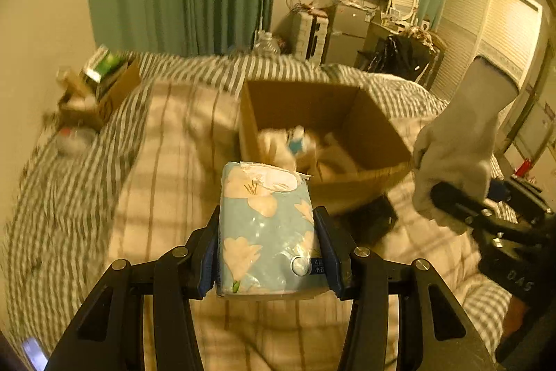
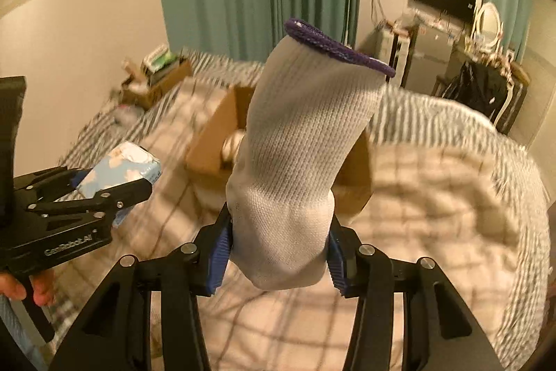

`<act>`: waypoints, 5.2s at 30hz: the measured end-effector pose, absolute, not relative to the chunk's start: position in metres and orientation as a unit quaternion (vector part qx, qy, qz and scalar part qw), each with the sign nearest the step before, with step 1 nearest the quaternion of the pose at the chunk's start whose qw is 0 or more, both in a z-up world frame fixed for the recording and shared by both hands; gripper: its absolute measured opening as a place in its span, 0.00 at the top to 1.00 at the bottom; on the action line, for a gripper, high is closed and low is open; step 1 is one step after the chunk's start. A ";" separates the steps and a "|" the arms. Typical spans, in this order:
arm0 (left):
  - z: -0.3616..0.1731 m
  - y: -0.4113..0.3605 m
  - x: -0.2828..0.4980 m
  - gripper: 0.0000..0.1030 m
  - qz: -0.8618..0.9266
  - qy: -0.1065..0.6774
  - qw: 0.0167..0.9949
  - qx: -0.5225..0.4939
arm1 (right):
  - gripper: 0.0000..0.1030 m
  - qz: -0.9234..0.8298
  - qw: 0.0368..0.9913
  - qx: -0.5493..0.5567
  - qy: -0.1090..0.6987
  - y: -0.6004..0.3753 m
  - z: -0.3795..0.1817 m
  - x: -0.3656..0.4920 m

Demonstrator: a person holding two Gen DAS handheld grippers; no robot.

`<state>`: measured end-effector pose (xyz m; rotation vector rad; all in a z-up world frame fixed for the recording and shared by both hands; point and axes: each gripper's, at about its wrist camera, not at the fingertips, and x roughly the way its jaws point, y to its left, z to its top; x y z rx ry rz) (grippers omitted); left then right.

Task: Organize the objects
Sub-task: 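Carry the tissue pack and sock over the box while both tools open to drop them, then pull both tools back from the box, then grasp the white earbuds case with the left tool while the right tool grasps the black cup, then carry the earbuds case and black cup over the box while both tools open to drop them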

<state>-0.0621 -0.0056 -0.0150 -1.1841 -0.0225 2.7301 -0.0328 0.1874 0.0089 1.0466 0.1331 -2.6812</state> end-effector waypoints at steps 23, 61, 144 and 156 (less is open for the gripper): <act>-0.044 0.045 -0.208 0.51 0.893 -0.015 0.131 -0.430 | 0.56 -0.931 0.132 0.338 0.027 0.205 0.010 -0.185; 0.025 0.004 -0.035 0.00 0.932 -0.009 0.062 -0.357 | 0.02 -0.942 0.064 0.327 0.041 0.243 0.057 0.000; -0.067 0.005 -0.032 0.51 0.897 -0.044 0.052 -0.437 | 0.33 -0.903 0.104 0.407 0.095 0.191 -0.043 -0.041; 0.015 0.025 -0.071 0.51 0.911 -0.023 0.095 -0.400 | 0.33 -0.930 0.114 0.339 0.082 0.199 0.047 -0.050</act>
